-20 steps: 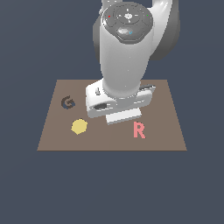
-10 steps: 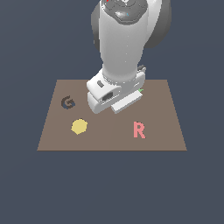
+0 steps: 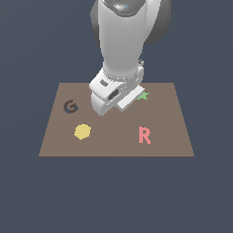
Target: Insert a designated object into the corresponding slot on a board.
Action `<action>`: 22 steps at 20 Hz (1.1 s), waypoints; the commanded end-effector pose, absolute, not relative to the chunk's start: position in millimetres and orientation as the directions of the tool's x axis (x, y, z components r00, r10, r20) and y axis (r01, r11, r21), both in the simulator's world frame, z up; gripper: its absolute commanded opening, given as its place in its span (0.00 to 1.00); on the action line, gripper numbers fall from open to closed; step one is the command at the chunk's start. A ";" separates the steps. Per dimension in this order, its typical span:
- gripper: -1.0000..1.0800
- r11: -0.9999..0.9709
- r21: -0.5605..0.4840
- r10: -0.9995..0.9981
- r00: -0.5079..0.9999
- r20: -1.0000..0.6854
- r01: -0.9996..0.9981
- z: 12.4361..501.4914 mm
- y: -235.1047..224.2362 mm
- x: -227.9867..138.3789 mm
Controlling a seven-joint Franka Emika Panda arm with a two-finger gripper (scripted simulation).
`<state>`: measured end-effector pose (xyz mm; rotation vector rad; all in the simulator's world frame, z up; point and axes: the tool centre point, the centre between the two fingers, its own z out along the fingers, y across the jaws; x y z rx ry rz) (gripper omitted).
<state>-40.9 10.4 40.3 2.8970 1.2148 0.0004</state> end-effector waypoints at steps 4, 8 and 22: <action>0.00 -0.666 0.001 0.746 0.666 0.000 0.746 40.8 7.6 -45.3; 0.00 -0.665 0.000 0.747 0.665 0.000 0.747 40.6 7.2 -45.7; 0.96 -0.662 -0.001 0.749 0.662 0.000 0.749 30.8 6.6 -45.7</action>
